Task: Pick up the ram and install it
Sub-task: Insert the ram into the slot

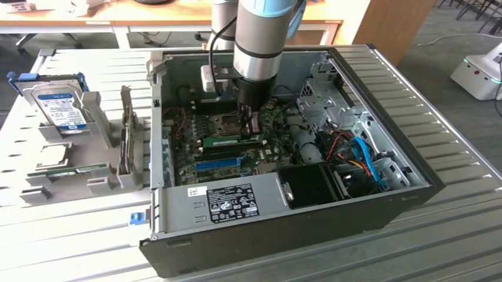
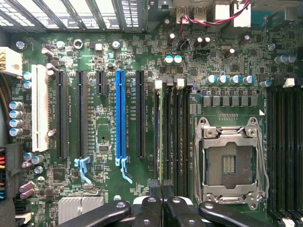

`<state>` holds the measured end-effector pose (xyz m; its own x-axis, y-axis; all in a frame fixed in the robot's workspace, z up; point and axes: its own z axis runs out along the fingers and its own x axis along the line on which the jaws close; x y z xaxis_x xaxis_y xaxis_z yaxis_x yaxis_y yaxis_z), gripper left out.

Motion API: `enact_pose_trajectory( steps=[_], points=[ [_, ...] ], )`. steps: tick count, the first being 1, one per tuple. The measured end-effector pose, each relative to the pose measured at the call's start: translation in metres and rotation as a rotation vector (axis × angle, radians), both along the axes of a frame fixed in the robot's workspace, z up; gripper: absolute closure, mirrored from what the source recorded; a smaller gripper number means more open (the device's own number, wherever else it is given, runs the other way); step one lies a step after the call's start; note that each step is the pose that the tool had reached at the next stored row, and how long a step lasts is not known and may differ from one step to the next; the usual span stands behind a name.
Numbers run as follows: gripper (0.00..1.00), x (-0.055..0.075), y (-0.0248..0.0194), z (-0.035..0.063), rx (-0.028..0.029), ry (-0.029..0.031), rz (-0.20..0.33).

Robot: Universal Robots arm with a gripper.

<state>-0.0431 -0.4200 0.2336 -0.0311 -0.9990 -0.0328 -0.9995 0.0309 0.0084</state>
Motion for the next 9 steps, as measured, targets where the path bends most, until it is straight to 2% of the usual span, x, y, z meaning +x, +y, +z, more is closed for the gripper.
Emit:
enact_pose_trajectory(
  steps=[9],
  points=[
    [0.88, 0.0, 0.0015, -0.0014, 0.0, 0.0, 0.0]
  ],
)
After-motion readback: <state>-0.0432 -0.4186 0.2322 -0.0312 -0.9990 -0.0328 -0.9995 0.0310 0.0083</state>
